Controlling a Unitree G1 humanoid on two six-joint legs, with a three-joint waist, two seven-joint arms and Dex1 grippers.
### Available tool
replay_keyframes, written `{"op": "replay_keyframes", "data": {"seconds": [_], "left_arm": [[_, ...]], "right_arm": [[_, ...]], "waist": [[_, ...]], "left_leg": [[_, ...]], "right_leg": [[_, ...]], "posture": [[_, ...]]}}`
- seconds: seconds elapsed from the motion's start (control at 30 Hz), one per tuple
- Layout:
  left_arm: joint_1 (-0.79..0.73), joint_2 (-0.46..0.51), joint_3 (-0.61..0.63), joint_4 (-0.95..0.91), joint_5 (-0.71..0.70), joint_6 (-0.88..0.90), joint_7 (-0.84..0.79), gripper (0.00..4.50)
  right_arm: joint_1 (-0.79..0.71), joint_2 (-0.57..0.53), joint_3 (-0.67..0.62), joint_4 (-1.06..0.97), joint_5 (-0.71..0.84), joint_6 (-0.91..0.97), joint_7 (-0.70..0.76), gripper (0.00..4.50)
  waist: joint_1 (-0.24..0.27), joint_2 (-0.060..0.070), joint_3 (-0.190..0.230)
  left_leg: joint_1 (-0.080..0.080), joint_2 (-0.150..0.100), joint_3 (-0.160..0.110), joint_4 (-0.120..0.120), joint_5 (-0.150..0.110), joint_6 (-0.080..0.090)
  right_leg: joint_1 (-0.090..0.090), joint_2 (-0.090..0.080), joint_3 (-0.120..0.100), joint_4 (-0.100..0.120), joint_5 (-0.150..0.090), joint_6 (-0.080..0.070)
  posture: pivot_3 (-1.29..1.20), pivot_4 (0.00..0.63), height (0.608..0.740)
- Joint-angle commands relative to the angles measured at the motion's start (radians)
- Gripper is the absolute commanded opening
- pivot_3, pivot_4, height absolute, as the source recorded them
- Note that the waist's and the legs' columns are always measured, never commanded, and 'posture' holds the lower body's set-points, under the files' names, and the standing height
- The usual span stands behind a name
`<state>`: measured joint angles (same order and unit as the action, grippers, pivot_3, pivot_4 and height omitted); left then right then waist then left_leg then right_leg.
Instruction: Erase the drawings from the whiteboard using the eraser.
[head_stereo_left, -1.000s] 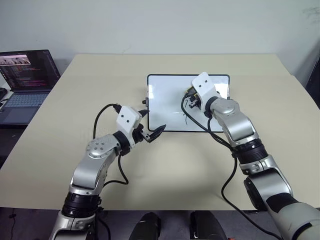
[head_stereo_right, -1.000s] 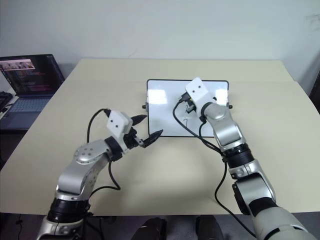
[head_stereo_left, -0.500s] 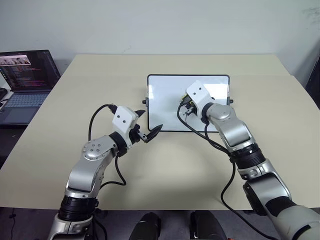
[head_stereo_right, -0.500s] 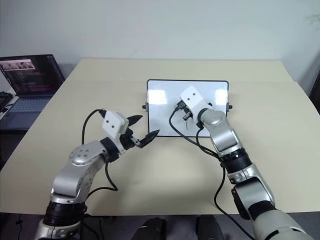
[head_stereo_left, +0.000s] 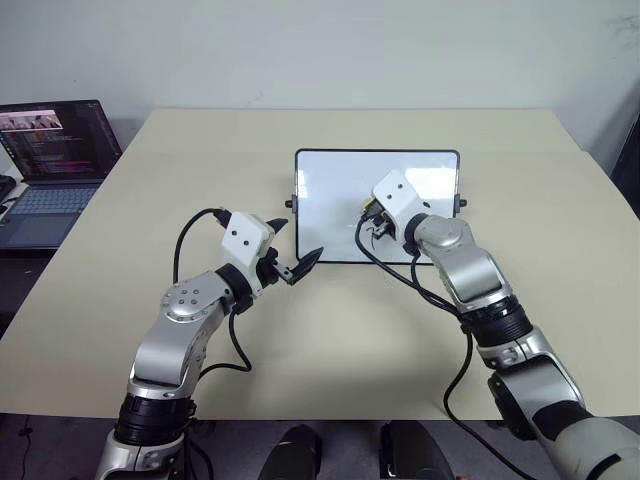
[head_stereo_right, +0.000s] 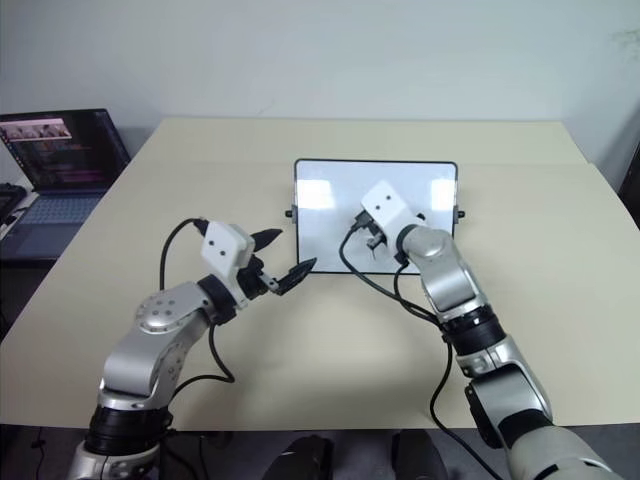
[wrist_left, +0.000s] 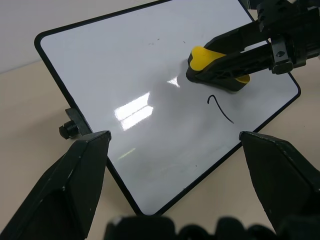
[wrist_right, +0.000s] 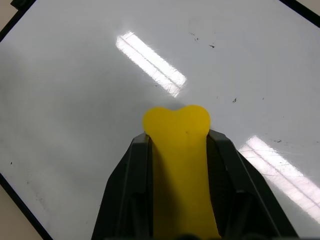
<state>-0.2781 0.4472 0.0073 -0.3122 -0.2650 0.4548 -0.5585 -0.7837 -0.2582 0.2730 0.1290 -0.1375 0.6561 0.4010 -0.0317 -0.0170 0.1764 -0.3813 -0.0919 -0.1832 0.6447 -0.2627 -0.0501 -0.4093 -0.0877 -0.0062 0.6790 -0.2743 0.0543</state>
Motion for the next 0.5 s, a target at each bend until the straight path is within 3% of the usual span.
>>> {"op": "replay_keyframes", "data": {"seconds": [0.03,0.5], "left_arm": [[-0.012,0.009,0.018,-0.031,-0.011,-0.008,0.0,4.5],[-0.044,0.001,0.003,0.011,-0.009,-0.025,-0.019,4.5]], "right_arm": [[0.02,-0.029,-0.004,-0.018,-0.017,0.012,0.007,1.09],[0.081,-0.136,-0.039,-0.067,-0.02,0.042,0.011,1.09]], "waist": [[0.001,0.0,0.0],[0.006,0.0,0.0]], "left_leg": [[0.0,0.0,0.0,0.0,0.0,0.0],[0.001,-0.001,-0.001,0.001,0.0,0.0]], "right_leg": [[0.0,0.0,0.0,0.0,0.0,0.0],[0.003,0.0,-0.002,0.0,0.0,0.0]], "posture": [[0.0,0.15,0.74],[0.0,0.15,0.74]]}}
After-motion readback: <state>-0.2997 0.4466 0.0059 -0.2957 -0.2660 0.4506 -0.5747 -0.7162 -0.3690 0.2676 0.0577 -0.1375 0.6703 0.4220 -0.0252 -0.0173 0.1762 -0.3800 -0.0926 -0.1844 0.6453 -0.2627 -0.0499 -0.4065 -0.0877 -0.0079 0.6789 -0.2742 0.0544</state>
